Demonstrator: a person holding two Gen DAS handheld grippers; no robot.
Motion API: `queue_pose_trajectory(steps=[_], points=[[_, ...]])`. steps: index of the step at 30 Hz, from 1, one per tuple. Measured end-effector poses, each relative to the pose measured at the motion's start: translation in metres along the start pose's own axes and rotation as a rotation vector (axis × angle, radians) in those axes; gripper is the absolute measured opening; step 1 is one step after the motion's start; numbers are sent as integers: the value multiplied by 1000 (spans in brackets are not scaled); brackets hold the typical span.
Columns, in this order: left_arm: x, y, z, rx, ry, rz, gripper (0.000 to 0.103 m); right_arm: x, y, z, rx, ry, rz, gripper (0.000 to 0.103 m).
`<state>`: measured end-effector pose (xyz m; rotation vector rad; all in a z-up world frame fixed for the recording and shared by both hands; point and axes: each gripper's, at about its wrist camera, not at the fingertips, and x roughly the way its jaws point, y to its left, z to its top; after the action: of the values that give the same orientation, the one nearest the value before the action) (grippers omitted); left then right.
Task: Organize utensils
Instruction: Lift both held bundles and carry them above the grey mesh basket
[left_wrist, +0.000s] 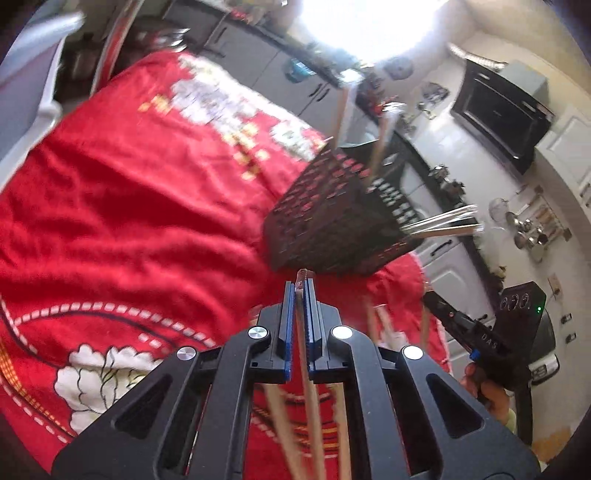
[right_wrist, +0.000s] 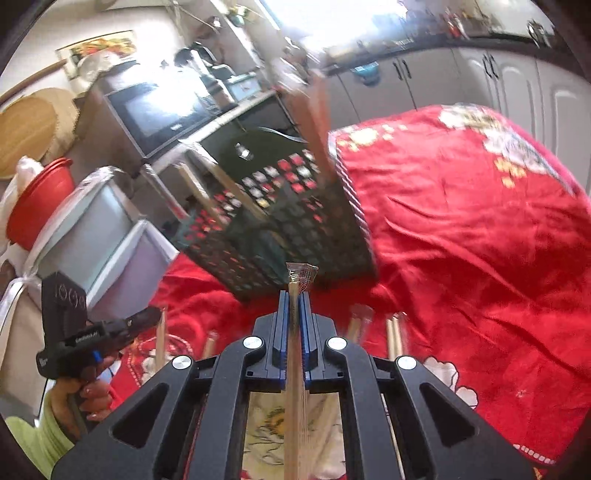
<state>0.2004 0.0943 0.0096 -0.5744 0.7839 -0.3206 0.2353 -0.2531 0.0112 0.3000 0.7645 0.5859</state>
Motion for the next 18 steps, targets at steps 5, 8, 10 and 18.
queue_pose_trajectory(steps=[5, 8, 10, 18], points=[[-14, -28, 10, 73, -39, -34, 2, -22, 24, 9, -71, -61, 24, 6], [-19, -42, 13, 106, -53, -49, 2, -33, 36, 13, -109, -94, 28, 6], [-21, -48, 16, 120, -62, -57, 2, -38, 43, 14, -128, -111, 29, 6], [-34, -71, 30, 170, -109, -90, 2, -57, 53, 24, -152, -222, 37, 6]])
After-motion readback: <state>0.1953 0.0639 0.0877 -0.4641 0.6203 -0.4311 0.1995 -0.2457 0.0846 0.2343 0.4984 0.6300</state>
